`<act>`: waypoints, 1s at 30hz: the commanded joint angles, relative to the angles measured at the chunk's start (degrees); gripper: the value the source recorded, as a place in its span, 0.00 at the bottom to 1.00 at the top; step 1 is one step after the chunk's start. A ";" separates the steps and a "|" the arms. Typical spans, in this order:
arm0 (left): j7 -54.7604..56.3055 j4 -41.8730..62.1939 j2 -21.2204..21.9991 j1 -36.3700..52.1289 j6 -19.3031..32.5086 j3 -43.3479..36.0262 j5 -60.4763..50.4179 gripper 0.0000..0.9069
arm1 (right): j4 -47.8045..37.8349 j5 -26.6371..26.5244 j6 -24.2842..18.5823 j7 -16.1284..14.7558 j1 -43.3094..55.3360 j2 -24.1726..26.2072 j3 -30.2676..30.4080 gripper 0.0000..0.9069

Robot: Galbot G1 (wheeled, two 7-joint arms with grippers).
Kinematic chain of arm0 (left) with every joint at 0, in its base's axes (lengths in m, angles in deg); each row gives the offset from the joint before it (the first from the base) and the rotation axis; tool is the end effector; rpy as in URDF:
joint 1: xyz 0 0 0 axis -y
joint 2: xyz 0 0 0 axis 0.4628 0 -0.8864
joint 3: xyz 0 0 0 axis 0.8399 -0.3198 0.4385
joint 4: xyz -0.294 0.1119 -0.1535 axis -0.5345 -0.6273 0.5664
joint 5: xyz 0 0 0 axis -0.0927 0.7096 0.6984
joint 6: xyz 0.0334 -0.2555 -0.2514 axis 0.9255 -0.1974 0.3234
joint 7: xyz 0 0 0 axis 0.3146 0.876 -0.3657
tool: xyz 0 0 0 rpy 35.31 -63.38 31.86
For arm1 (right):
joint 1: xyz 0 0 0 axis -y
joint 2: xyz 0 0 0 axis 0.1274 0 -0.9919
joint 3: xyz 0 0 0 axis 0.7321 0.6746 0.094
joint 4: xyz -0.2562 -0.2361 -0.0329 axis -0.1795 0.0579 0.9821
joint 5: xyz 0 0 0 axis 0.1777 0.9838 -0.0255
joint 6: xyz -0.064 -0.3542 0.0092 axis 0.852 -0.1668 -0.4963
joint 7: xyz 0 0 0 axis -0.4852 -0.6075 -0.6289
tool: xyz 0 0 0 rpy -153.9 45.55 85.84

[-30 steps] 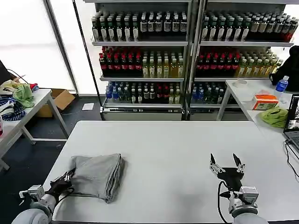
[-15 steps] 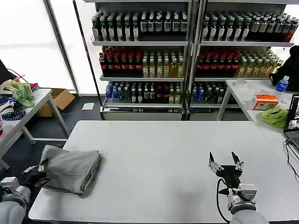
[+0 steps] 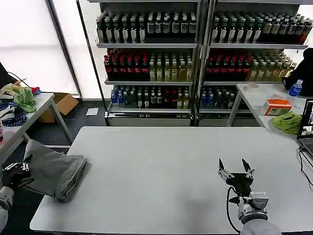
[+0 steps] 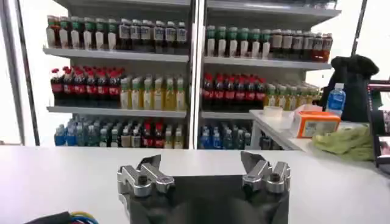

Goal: Fold and organize the clothes.

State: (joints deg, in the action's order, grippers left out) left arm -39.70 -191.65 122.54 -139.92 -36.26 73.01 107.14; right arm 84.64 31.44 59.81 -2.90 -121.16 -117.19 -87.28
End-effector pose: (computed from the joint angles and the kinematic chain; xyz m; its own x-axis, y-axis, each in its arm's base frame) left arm 0.2495 0.2872 -0.2369 -0.9471 -0.2036 0.2481 -0.1402 0.9579 0.2506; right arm 0.2199 -0.0637 -0.2549 -0.9813 0.0809 0.1747 0.0700 0.9952 -0.0678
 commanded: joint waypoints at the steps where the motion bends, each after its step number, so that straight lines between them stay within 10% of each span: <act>1: 3.53 -13.66 4.10 -2.68 2.17 -13.40 -8.00 0.00 | -0.42 0.37 -0.02 0.00 -0.77 -1.12 -1.25 1.00; 7: 4.64 -25.97 8.51 2.68 -1.93 -35.25 -15.48 0.00 | -0.74 2.48 0.00 -0.05 -2.13 -3.99 -1.58 1.00; 16: 7.06 -13.06 14.16 16.03 -5.79 -56.85 -16.29 0.00 | -0.27 4.68 0.14 -0.14 -5.26 -7.40 -2.76 1.00; 22: 8.00 -6.60 22.94 21.22 -7.22 -63.19 -17.07 0.00 | -0.23 5.20 0.52 -0.11 -5.93 -8.30 -3.23 1.00; 30: 8.24 -3.42 22.21 24.42 -6.92 -60.62 -13.38 0.01 | -0.89 5.17 0.95 -0.08 -4.63 -7.94 -2.28 1.00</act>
State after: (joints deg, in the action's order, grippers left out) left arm -32.55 -200.50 139.42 -123.16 -41.80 21.31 92.46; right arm 84.32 36.05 60.62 -3.04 -125.92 -124.25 -89.96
